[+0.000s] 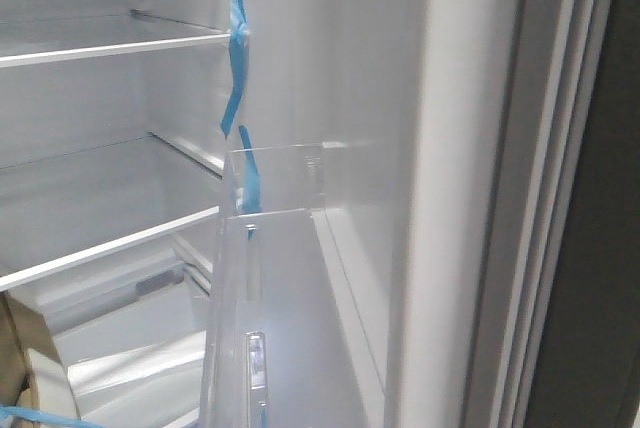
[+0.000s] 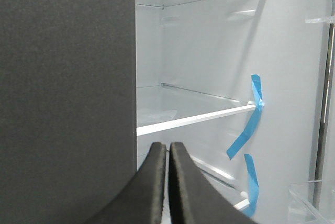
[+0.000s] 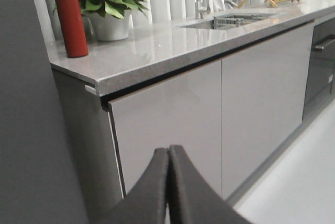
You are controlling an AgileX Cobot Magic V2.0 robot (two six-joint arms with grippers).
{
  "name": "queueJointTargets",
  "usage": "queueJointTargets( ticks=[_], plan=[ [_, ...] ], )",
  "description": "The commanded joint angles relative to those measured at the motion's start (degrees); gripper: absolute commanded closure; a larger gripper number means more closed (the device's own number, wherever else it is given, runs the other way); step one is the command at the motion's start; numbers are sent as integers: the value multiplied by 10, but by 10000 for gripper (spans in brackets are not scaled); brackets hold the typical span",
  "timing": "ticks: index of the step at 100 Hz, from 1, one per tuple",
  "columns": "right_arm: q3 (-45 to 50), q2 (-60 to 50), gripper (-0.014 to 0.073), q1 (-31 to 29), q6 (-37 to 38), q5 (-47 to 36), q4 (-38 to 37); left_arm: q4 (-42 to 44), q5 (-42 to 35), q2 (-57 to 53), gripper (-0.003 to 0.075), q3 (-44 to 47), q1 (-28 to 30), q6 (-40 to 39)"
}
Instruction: Close fridge door
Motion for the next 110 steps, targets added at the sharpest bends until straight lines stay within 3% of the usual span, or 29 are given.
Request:
queueJointTargets(
  ticks=[1, 30, 43, 67, 110],
  plan=[
    [11, -1, 638, -4, -1, -65, -3, -2, -41, -6, 740, 20, -1, -2],
    [8, -1, 638, -4, -1, -129, 78, -2, -41, -6, 740, 20, -1, -2],
    [-22, -1, 638, -4, -1, -119, 99, -2, -41, -6, 740, 20, -1, -2],
    [-183, -1, 638, -4, 4, 135, 130, -2, -41, -6, 740, 20, -1, -2],
    [-492, 81, 638, 2, -74, 425, 147, -2, -41, -6, 740, 20, -1, -2]
  ],
)
